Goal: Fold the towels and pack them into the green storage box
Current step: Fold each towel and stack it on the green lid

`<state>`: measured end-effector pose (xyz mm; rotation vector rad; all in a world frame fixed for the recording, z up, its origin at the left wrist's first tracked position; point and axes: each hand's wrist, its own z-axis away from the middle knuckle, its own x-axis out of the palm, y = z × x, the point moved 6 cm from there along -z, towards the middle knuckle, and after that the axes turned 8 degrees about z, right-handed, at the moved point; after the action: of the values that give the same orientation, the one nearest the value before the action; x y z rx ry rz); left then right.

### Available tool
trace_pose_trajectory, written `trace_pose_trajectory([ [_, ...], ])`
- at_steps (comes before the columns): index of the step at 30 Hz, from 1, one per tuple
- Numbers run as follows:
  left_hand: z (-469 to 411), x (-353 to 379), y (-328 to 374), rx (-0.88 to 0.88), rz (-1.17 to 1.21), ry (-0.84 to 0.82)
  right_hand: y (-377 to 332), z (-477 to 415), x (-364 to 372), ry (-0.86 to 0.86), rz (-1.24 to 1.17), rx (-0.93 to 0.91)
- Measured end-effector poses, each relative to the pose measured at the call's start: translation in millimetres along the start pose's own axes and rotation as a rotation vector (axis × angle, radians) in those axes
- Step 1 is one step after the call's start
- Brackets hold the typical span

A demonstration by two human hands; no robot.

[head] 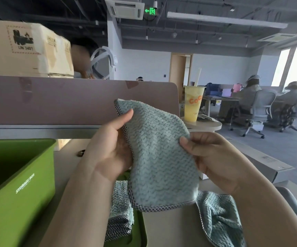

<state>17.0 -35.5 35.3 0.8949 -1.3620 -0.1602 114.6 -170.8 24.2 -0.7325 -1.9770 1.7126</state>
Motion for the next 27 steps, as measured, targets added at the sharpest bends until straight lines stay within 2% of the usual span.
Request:
trace_pose_trajectory([
  [2, 2.8, 3.7, -2.8, -0.046, -0.062, -0.068, -0.1, -2.9, -1.5, 0.038, -0.066, -0.014],
  [5, 4.4, 8.3, -5.7, -0.035, -0.148, -0.097, 0.1, -2.1, 0.3, -0.003, -0.096, 0.019],
  [8, 1.2, 6.9, -4.6, 0.018, -0.149, -0.066, 1.5, 2.3, 5.8, -0.074, -0.063, 0.06],
  [13, -3.3, -2.4, -3.4, 0.017, -0.153, 0.009, 3.6, -2.4, 0.6, -0.008, -0.124, 0.053],
  [17, -6.0, -7.1, 2.0, 0.083, -0.129, 0.039, 3.7, 0.9, 7.9, -0.123, -0.114, 0.075],
  [22, -9.0, -10.5, 2.4, 0.062, -0.091, 0.077, 8.0, -5.7, 4.1, -0.092, -0.135, 0.048],
  [27, -11.1, -15.8, 4.8, 0.08, -0.108, 0.088, 17.1, -4.1, 7.8, -0.191, 0.008, 0.077],
])
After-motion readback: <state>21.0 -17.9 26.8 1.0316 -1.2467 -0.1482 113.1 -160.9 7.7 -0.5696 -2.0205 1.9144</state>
